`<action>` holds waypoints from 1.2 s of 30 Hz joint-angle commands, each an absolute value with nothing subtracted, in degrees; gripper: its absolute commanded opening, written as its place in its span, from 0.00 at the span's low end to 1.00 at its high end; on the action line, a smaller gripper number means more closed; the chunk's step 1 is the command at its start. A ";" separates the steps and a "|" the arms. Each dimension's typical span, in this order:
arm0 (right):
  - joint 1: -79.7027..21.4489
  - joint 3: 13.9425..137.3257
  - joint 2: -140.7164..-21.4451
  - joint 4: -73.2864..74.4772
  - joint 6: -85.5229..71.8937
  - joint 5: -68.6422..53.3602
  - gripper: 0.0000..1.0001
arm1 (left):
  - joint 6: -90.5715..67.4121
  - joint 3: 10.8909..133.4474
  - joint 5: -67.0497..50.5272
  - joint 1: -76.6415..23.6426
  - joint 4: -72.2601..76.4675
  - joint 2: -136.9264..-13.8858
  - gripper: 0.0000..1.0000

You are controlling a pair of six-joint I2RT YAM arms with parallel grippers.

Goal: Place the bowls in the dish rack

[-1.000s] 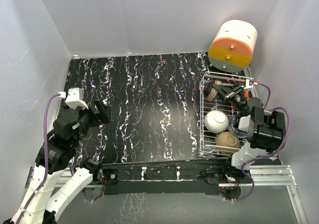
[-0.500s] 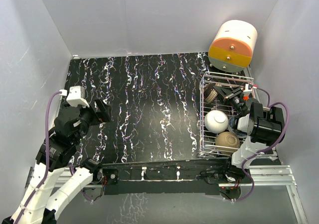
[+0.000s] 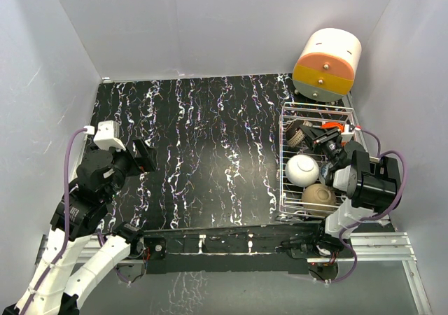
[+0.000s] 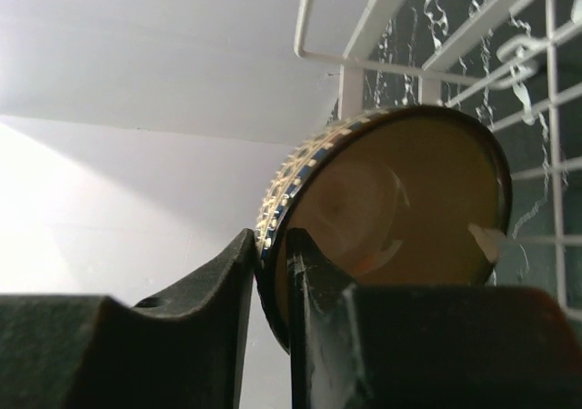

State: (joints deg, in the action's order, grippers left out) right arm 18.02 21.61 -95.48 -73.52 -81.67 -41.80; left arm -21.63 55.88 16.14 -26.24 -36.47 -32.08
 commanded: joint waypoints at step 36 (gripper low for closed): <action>22.85 26.87 -68.51 -11.37 -52.52 -31.09 0.99 | -22.15 55.13 15.65 -26.36 -36.01 -29.55 0.97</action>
